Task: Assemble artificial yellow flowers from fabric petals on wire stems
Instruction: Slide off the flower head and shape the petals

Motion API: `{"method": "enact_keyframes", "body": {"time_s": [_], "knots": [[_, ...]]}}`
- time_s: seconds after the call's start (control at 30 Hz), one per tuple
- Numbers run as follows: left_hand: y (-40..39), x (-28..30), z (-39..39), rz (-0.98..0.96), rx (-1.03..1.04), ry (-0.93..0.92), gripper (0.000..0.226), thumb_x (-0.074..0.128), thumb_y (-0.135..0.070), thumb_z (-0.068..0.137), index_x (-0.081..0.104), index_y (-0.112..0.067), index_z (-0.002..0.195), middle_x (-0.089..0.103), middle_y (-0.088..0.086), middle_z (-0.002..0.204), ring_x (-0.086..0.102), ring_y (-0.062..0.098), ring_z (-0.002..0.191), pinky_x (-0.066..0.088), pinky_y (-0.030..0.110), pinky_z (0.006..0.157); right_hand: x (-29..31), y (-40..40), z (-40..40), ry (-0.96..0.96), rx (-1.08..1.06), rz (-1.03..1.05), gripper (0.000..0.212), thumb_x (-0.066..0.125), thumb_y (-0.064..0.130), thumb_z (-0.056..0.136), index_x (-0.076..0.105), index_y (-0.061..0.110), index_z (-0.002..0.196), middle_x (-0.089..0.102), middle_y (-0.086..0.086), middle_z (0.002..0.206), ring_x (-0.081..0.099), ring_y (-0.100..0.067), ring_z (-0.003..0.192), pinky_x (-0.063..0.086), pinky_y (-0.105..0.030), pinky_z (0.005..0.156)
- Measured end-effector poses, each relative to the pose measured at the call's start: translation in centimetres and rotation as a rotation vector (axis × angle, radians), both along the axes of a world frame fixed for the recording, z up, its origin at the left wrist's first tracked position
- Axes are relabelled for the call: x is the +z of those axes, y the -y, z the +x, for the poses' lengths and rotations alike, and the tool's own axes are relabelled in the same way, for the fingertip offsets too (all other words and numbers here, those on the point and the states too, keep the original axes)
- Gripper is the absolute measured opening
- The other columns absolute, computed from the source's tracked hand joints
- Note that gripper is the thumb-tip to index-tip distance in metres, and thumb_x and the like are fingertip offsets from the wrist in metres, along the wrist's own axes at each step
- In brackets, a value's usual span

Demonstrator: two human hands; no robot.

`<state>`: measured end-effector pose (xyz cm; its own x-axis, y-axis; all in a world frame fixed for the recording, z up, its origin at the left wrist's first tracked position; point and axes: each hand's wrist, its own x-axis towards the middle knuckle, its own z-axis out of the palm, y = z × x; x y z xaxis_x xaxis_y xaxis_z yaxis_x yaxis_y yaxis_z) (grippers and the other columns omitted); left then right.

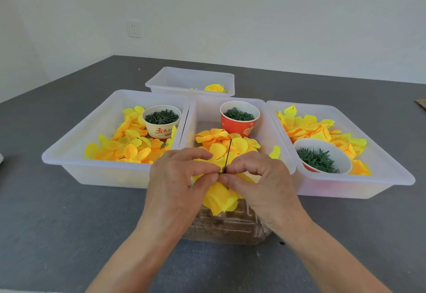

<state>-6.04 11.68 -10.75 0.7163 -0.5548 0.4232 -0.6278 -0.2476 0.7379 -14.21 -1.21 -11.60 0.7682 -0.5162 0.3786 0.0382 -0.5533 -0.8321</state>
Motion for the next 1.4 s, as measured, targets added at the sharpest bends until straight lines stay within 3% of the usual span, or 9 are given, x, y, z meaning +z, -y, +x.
{"method": "enact_keyframes", "body": {"time_s": [0.13, 0.3, 0.47, 0.67, 0.73, 0.87, 0.97, 1.13, 1.4], "knots": [[0.2, -0.1, 0.4, 0.004, -0.046, -0.095, 0.018, 0.075, -0.013, 0.075, 0.077, -0.028, 0.085, 0.065, -0.024, 0.097, 0.052, 0.003, 0.103, 0.043, 0.036, 0.092, -0.1, 0.5, 0.1, -0.005, 0.032, 0.074, 0.020, 0.081, 0.010, 0.068, 0.070, 0.027, 0.064, 0.066, 0.011, 0.075, 0.060, -0.001, 0.078, 0.044, -0.019, 0.076], [0.7, -0.9, 0.5, -0.017, -0.016, 0.020, 0.014, 0.079, -0.012, 0.069, 0.078, -0.023, 0.078, 0.068, -0.021, 0.087, 0.055, 0.008, 0.099, 0.043, 0.048, 0.090, -1.0, 0.3, 0.2, 0.038, 0.004, 0.050, 0.021, 0.081, 0.011, 0.068, 0.069, 0.028, 0.064, 0.066, 0.015, 0.076, 0.061, -0.013, 0.085, 0.047, -0.031, 0.080], [1.0, -1.7, 0.9, 0.005, -0.027, 0.213, 0.003, 0.074, -0.019, 0.069, 0.074, -0.022, 0.070, 0.066, -0.022, 0.084, 0.058, 0.016, 0.092, 0.045, 0.053, 0.082, -1.2, 0.5, 0.6, 0.049, -0.003, -0.010, 0.022, 0.081, 0.009, 0.068, 0.067, 0.025, 0.064, 0.065, 0.015, 0.074, 0.058, -0.010, 0.087, 0.042, -0.018, 0.078], [0.6, -1.4, 0.9, -0.028, -0.024, 0.043, 0.016, 0.081, -0.013, 0.068, 0.075, -0.027, 0.071, 0.067, -0.024, 0.081, 0.056, 0.005, 0.097, 0.043, 0.049, 0.089, -1.0, -0.9, 0.1, 0.067, -0.137, -0.067, 0.023, 0.080, 0.016, 0.069, 0.065, 0.032, 0.062, 0.064, 0.017, 0.077, 0.055, -0.004, 0.091, 0.035, -0.004, 0.078], [0.6, -1.2, 0.9, -0.026, -0.030, 0.030, 0.020, 0.079, -0.012, 0.070, 0.074, -0.031, 0.072, 0.066, -0.026, 0.081, 0.055, 0.001, 0.097, 0.044, 0.042, 0.091, -1.1, -1.2, 0.4, 0.064, -0.189, -0.091, 0.017, 0.081, 0.017, 0.069, 0.068, 0.025, 0.062, 0.064, 0.016, 0.072, 0.054, -0.004, 0.088, 0.033, -0.003, 0.076], [0.6, -0.9, 0.9, -0.037, -0.054, -0.038, 0.030, 0.071, -0.008, 0.076, 0.070, -0.038, 0.073, 0.063, -0.031, 0.093, 0.055, -0.006, 0.096, 0.040, 0.007, 0.078, -1.3, -1.9, 0.7, 0.094, -0.263, -0.140, 0.015, 0.082, 0.016, 0.068, 0.069, 0.020, 0.061, 0.060, 0.016, 0.070, 0.052, -0.006, 0.086, 0.032, -0.005, 0.076], [0.6, -1.1, 1.0, -0.025, -0.071, -0.082, 0.028, 0.072, -0.009, 0.076, 0.072, -0.037, 0.076, 0.065, -0.029, 0.090, 0.056, -0.006, 0.096, 0.038, 0.002, 0.078, -1.9, -2.1, 0.9, 0.162, -0.305, -0.179, 0.016, 0.080, 0.016, 0.069, 0.066, 0.018, 0.061, 0.059, 0.015, 0.072, 0.052, -0.010, 0.085, 0.032, -0.005, 0.077], [0.6, -1.5, 0.8, -0.027, -0.033, -0.050, 0.027, 0.075, -0.009, 0.073, 0.072, -0.036, 0.075, 0.062, -0.031, 0.096, 0.055, -0.004, 0.097, 0.037, 0.004, 0.080, -3.0, -2.3, 1.6, 0.268, -0.331, -0.165, 0.011, 0.072, 0.016, 0.067, 0.062, 0.014, 0.061, 0.057, 0.012, 0.075, 0.050, -0.006, 0.082, 0.035, -0.007, 0.076], [0.7, -1.6, 0.5, -0.094, -0.004, -0.012, 0.017, 0.077, -0.012, 0.072, 0.075, -0.029, 0.073, 0.059, -0.030, 0.102, 0.055, -0.003, 0.096, 0.046, 0.031, 0.085, -3.8, -2.0, 2.1, 0.358, -0.278, -0.139, 0.012, 0.072, 0.015, 0.069, 0.062, 0.010, 0.063, 0.059, 0.011, 0.077, 0.054, -0.012, 0.082, 0.040, -0.013, 0.076]]}}
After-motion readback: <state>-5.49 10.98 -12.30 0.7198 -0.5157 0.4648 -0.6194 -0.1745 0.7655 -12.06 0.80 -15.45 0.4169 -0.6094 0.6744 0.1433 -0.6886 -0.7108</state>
